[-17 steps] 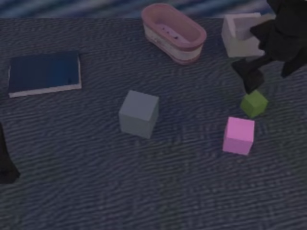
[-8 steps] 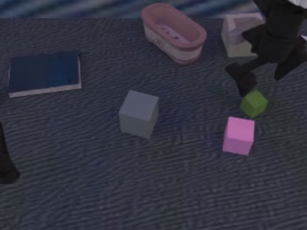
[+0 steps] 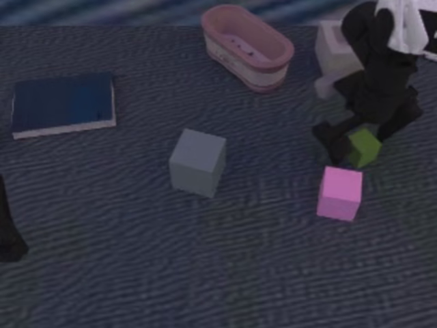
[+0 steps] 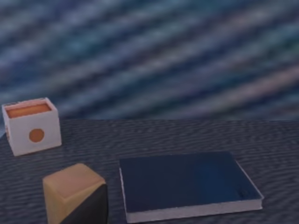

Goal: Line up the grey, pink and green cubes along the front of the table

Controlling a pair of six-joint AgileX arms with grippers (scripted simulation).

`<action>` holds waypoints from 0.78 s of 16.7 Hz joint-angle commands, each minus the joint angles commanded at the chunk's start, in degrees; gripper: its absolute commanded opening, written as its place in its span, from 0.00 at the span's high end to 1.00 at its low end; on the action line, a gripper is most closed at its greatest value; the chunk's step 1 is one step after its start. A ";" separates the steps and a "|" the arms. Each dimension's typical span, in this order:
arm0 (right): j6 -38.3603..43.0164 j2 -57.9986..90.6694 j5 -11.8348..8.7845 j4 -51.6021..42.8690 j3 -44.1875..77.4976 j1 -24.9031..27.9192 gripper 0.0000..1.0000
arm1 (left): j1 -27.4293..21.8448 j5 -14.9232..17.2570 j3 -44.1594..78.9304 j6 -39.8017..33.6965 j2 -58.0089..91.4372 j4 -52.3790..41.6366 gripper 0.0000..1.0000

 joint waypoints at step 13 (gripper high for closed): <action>0.05 1.02 0.01 3.01 -2.55 0.05 0.53 | 0.00 0.00 0.00 0.00 0.00 0.00 0.00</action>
